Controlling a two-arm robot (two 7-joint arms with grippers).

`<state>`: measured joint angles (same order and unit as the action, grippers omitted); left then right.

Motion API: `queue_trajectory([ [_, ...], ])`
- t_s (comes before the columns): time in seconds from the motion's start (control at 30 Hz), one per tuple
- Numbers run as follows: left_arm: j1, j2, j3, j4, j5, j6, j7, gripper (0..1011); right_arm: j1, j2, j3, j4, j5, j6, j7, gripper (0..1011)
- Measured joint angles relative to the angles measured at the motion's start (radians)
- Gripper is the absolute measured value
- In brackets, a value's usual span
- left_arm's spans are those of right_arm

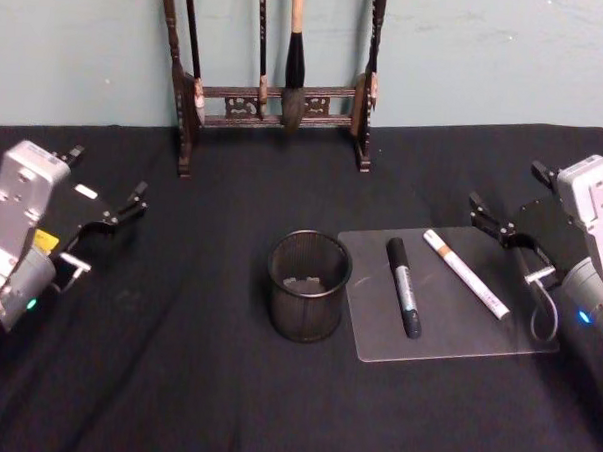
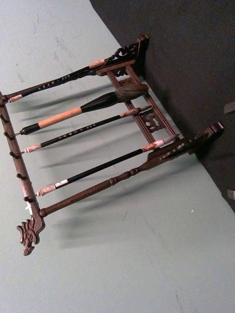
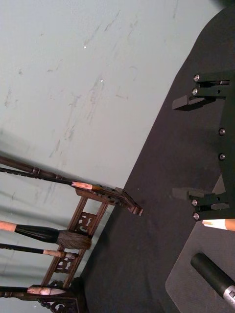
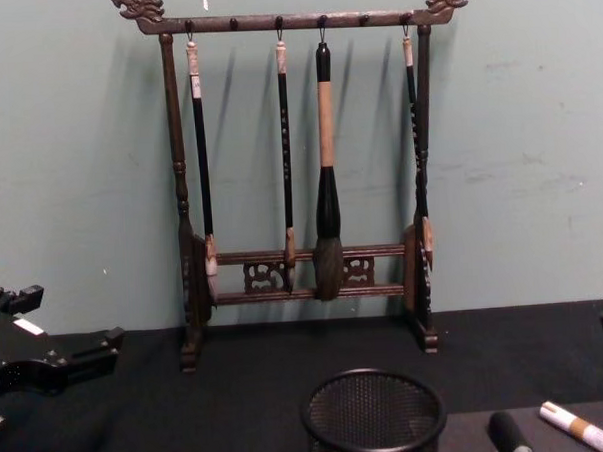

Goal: Pick up the water-based marker from the table and place it into the pen holder.

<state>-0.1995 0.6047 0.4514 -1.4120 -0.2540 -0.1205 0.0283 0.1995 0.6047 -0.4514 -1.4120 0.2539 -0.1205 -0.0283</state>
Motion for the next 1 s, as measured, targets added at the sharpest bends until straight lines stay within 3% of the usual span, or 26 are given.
queue_trajectory([
  [1.0,0.000,0.000,0.000,0.000,0.000,0.000,0.000,1001,0.000,0.000,0.000,0.000,0.000,0.000,0.000,1000],
])
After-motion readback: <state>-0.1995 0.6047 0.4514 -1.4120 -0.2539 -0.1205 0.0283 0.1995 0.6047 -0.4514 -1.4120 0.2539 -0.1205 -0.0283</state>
